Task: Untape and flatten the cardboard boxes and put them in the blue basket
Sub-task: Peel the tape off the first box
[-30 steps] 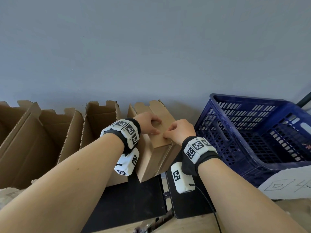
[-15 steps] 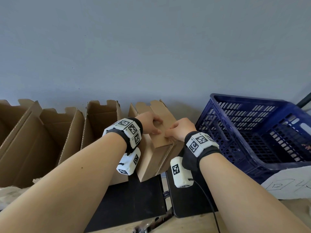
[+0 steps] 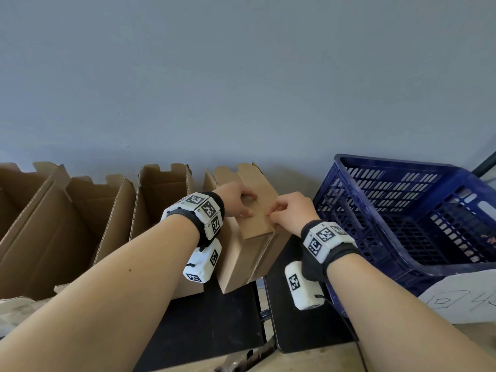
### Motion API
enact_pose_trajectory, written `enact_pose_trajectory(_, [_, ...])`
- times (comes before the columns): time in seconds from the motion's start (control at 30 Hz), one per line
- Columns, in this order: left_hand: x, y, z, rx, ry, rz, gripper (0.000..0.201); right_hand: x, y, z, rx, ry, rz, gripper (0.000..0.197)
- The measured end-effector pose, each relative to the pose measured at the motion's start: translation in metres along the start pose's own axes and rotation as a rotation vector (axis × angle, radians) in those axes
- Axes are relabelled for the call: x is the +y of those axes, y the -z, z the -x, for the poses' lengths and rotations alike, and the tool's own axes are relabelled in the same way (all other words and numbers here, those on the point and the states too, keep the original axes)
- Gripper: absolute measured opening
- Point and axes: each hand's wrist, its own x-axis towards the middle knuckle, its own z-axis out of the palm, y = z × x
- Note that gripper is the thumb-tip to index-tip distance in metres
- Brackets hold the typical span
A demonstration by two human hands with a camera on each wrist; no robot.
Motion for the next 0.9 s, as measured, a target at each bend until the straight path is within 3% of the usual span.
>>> enact_pose_trajectory(0.17, [0.002, -0.001, 0.000, 0.001, 0.000, -0.007, 0.055, 0.002, 0.004, 0.003, -0.072, 0.102, 0.144, 0.015])
enact_pose_trajectory(0.9, [0.004, -0.005, -0.001, -0.004, 0.010, -0.015, 0.056, 0.016, -0.019, 0.013, 0.126, 0.208, 0.226, 0.008])
